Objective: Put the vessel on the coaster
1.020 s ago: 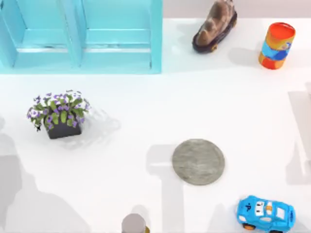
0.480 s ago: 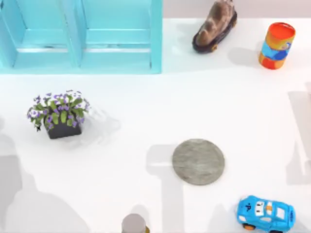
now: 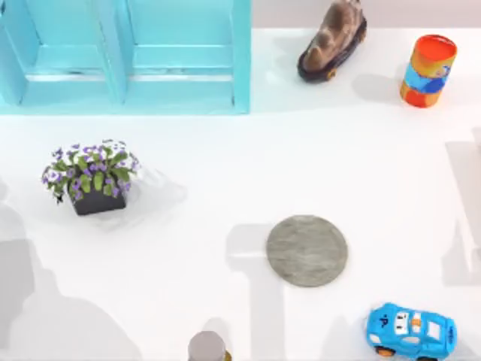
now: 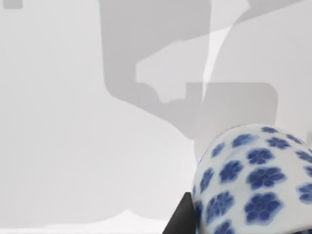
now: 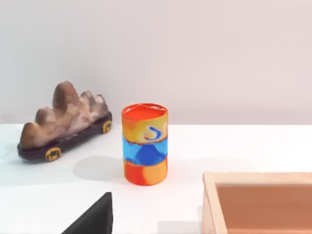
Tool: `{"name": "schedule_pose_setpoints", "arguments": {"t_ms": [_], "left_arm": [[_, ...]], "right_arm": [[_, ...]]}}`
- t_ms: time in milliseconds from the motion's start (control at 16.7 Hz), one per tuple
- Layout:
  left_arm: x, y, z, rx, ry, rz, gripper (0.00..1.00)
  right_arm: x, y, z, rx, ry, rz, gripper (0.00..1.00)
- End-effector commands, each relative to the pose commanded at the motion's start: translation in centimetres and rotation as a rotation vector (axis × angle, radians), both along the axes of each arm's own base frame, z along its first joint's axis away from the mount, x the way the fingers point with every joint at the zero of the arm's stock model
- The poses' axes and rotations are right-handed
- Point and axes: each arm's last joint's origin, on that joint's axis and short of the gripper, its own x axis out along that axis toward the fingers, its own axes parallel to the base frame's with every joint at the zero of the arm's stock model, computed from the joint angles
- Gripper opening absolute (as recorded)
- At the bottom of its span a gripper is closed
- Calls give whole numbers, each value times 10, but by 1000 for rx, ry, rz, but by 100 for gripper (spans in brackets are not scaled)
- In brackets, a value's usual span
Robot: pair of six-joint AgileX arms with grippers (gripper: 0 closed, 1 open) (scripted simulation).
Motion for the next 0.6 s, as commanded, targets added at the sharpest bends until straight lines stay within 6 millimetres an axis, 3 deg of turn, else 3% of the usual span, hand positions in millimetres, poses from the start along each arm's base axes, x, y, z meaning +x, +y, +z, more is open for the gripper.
{"name": "schedule_pose_setpoints", "arguments": {"t_ms": [180, 300, 420, 600], "left_arm": [[18, -20, 14, 26, -30, -15, 0], [39, -47, 33, 54, -86, -19, 0], [64, -85, 59, 71, -171, -3, 0], [91, -162, 100, 30, -295, 67, 0]], "right_arm": [[0, 0, 0, 0, 0, 0, 100], [0, 0, 0, 0, 0, 0, 100], [0, 0, 0, 0, 0, 0, 100], [0, 0, 0, 0, 0, 0, 100]]}}
